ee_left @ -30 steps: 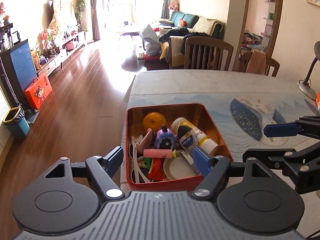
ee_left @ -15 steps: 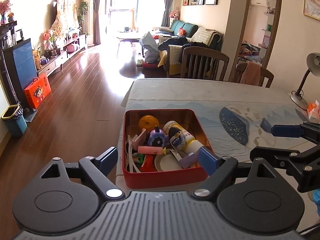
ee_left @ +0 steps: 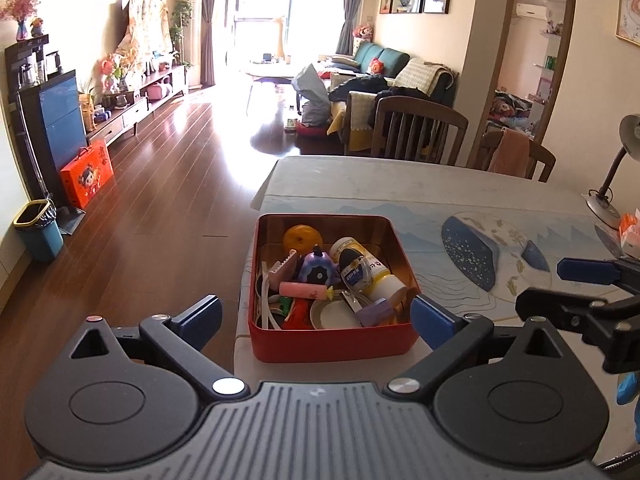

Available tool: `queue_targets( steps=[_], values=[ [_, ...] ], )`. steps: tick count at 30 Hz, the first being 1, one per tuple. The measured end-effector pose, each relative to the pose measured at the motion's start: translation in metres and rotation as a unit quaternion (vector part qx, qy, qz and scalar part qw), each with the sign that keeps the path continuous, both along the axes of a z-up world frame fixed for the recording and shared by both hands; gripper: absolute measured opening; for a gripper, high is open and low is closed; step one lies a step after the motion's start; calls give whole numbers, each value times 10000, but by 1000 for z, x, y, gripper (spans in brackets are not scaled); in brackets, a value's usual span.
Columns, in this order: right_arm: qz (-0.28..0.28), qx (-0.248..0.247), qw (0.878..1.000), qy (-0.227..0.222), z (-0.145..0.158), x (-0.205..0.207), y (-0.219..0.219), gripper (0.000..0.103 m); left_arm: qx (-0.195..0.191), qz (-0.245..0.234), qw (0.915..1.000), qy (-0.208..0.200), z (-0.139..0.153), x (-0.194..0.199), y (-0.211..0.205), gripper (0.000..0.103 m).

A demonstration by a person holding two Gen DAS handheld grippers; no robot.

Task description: Organize rigid objects

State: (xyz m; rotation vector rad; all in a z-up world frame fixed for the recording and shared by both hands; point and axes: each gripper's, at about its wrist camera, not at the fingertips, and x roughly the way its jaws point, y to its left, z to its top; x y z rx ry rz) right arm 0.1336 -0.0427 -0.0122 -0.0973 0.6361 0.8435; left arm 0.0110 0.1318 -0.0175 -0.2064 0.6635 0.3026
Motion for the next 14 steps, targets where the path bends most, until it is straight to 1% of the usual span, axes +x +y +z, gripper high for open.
queue_targets(
  steps=[6, 14],
  values=[
    [72, -150, 9999, 3, -4, -4, 3, 103, 54, 105, 9999, 75, 1, -2, -1, 101],
    [15, -139, 9999, 56, -8, -4, -3, 103, 92, 121, 9999, 79, 1, -4, -8, 101]
  ],
)
